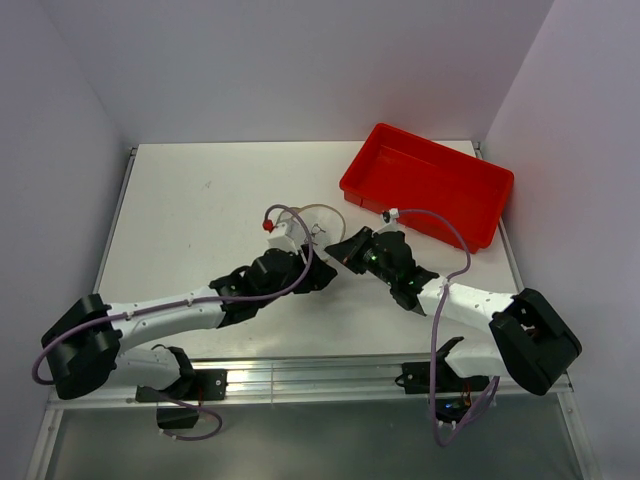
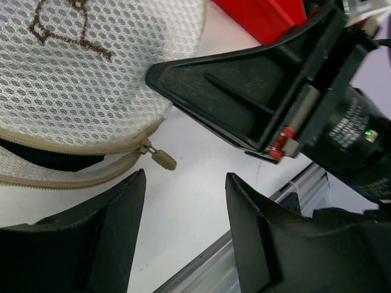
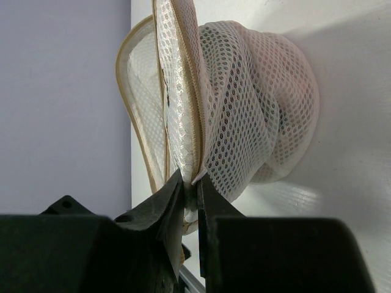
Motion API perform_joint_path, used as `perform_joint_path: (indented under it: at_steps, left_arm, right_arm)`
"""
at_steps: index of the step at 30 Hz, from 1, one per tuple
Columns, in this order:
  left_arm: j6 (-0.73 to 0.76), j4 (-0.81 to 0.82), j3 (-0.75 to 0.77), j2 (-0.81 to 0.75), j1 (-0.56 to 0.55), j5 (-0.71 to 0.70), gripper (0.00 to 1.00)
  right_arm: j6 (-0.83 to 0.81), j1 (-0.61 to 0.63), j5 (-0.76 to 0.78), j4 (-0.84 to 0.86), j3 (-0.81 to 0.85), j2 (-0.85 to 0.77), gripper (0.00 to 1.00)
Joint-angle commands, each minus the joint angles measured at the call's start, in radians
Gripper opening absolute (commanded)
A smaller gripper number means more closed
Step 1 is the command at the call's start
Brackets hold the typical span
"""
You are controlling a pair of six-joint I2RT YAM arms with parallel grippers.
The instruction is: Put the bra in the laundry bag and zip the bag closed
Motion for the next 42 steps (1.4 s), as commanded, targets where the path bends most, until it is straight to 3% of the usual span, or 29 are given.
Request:
perform_joint_path:
  at_steps: [1, 5, 8, 10, 13, 17, 31, 42]
  left_arm:
    - [-0.029, 0.051, 0.049, 0.034, -0.006, -0.024, 0.56]
    - [-0.036, 0.053, 0.051, 0.059, -0.006, -0.04, 0.43]
    - [-0.033, 0.046, 0.055, 0.061, -0.006, -0.061, 0.4]
    - [-0.028, 0.043, 0.057, 0.061, -0.006, -0.07, 0.4]
    - [-0.026, 0.034, 0.056, 0.059, -0.006, -0.087, 0.51]
    - [-0.025, 0.034, 0.052, 0.062, -0.006, -0.104, 0.5]
    - [-0.019, 0.026, 0.042, 0.056, -0.006, -0.116, 0.02]
    - [0.029, -0.027, -0.013, -0.025, -0.006, -0.155, 0.0]
  right_arm:
    - [-0.024, 0.007, 0.018, 0.05, 0.02, 0.009, 0.01]
    - [-0.03, 0.007, 0.023, 0.052, 0.017, 0.0, 0.01]
    - [-0.037, 0.009, 0.023, 0.05, 0.016, -0.005, 0.01]
    - [-0.041, 0.009, 0.024, 0.05, 0.013, -0.005, 0.01]
    - [-0.046, 0.009, 0.024, 0.043, 0.016, -0.005, 0.01]
    - [-0.044, 0.01, 0.023, 0.049, 0.013, -0.005, 0.01]
    - [-0.064, 0.01, 0.018, 0.033, 0.026, 0.008, 0.01]
    - [-0.141, 0.007, 0.034, -0.025, 0.063, -0.009, 0.0]
